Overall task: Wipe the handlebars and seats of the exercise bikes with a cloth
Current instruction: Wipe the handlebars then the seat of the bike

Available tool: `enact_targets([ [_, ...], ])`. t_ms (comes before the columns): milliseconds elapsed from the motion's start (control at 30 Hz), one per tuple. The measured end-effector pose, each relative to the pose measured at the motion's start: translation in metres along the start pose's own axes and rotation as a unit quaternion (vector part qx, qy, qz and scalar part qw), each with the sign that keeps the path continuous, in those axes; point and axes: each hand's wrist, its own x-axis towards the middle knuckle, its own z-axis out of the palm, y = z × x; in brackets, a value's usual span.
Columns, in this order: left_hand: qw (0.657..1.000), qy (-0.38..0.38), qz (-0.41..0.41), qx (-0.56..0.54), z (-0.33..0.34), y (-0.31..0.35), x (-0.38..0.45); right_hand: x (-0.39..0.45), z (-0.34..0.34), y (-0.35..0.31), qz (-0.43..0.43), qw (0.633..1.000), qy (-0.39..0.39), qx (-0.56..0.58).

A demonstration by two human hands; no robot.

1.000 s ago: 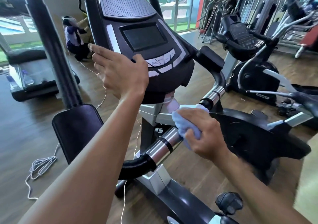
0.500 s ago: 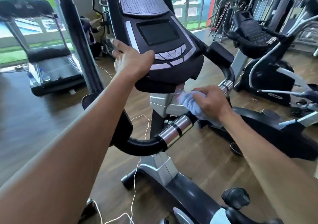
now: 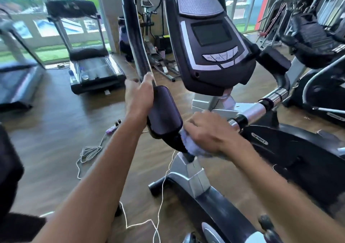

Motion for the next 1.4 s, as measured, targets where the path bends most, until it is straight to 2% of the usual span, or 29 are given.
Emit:
enact_targets([
  [33, 0.999, -0.005, -0.023, -0.034, -0.002, -0.001, 0.001, 0.006, -0.004, 0.004, -0.008, 0.999, -0.043, 0.007],
  [67, 0.998, -0.007, -0.032, -0.054, -0.003, 0.001, -0.001, 0.008, -0.004, 0.007, -0.015, 0.999, -0.049, 0.016],
  [200, 0.989, -0.029, -0.077, -0.125, -0.006, 0.000, -0.008, -0.033, 0.026, -0.006, -0.020, 0.989, 0.142, 0.029],
  [267, 0.988, -0.029, -0.087, -0.128, -0.006, 0.004, -0.009, -0.039, 0.024, -0.007, -0.014, 0.988, 0.154, 0.019],
  [300, 0.987, -0.026, -0.088, -0.128, -0.006, 0.005, -0.009, -0.028, 0.016, -0.007, -0.009, 0.994, 0.112, 0.013],
  [400, 0.983, -0.034, -0.104, -0.150, -0.009, 0.008, -0.012, 0.013, -0.004, 0.000, -0.021, 0.995, -0.102, 0.004],
  [433, 0.978, -0.048, -0.120, -0.165, -0.010, 0.010, -0.015, 0.018, -0.005, 0.001, -0.021, 0.993, -0.116, 0.028],
  [467, 0.971, -0.061, -0.140, -0.185, -0.013, 0.010, -0.019, 0.017, 0.000, 0.003, -0.027, 0.994, -0.087, 0.054],
  [533, 0.958, -0.085, -0.170, -0.214, -0.018, 0.009, -0.024, 0.002, 0.013, 0.010, -0.022, 0.995, 0.036, 0.087],
  [600, 0.954, -0.105, -0.173, -0.223, -0.026, 0.004, -0.024, -0.021, 0.030, 0.023, 0.028, 0.977, 0.153, 0.148],
  [633, 0.954, -0.115, -0.171, -0.217, -0.031, 0.001, -0.021, -0.026, 0.032, 0.027, 0.085, 0.946, 0.215, 0.227],
  [667, 0.956, -0.127, -0.170, -0.205, -0.036, -0.003, -0.018, -0.026, 0.030, 0.029, 0.138, 0.890, 0.283, 0.328],
  [700, 0.957, -0.135, -0.169, -0.194, -0.041, -0.007, -0.015, -0.024, 0.024, 0.024, 0.186, 0.818, 0.355, 0.412],
  [733, 0.959, -0.142, -0.167, -0.180, -0.046, -0.011, -0.011, -0.021, 0.016, 0.014, 0.209, 0.755, 0.422, 0.457],
  [767, 0.960, -0.147, -0.166, -0.169, -0.050, -0.013, -0.008, -0.018, 0.008, -0.006, 0.190, 0.742, 0.471, 0.437],
  [800, 0.962, -0.149, -0.163, -0.163, -0.053, -0.013, -0.005, -0.014, 0.002, -0.029, 0.126, 0.782, 0.485, 0.371],
  [833, 0.963, -0.145, -0.156, -0.164, -0.056, -0.014, -0.002, -0.009, 0.001, -0.053, 0.049, 0.837, 0.456, 0.298],
  [867, 0.965, -0.139, -0.146, -0.165, -0.059, -0.015, 0.002, -0.003, 0.009, -0.071, -0.008, 0.890, 0.393, 0.231],
  [900, 0.968, -0.132, -0.135, -0.168, -0.062, -0.016, 0.005, 0.004, 0.015, -0.079, -0.036, 0.930, 0.329, 0.158],
  [967, 0.969, -0.112, -0.117, -0.184, -0.068, -0.015, 0.009, 0.026, 0.010, -0.085, -0.016, 0.971, 0.224, 0.087],
  [1033, 0.969, -0.079, -0.107, -0.207, -0.072, -0.014, 0.014, 0.053, -0.010, -0.093, 0.004, 0.985, 0.152, 0.084],
  [1100, 0.965, -0.046, -0.108, -0.236, -0.069, -0.011, 0.016, 0.074, -0.022, -0.094, 0.010, 0.989, 0.129, 0.074],
  [1167, 0.958, -0.025, -0.106, -0.263, -0.062, -0.008, 0.014, 0.078, -0.022, -0.095, 0.029, 0.988, 0.134, 0.075],
  [1333, 0.956, -0.011, -0.059, -0.287, -0.055, -0.018, 0.008, 0.009, 0.013, -0.084, -0.026, 0.982, 0.168, 0.076],
  [1400, 0.954, 0.006, -0.045, -0.295, -0.059, -0.024, 0.008, 0.010, 0.012, -0.079, -0.037, 0.983, 0.159, 0.082],
])
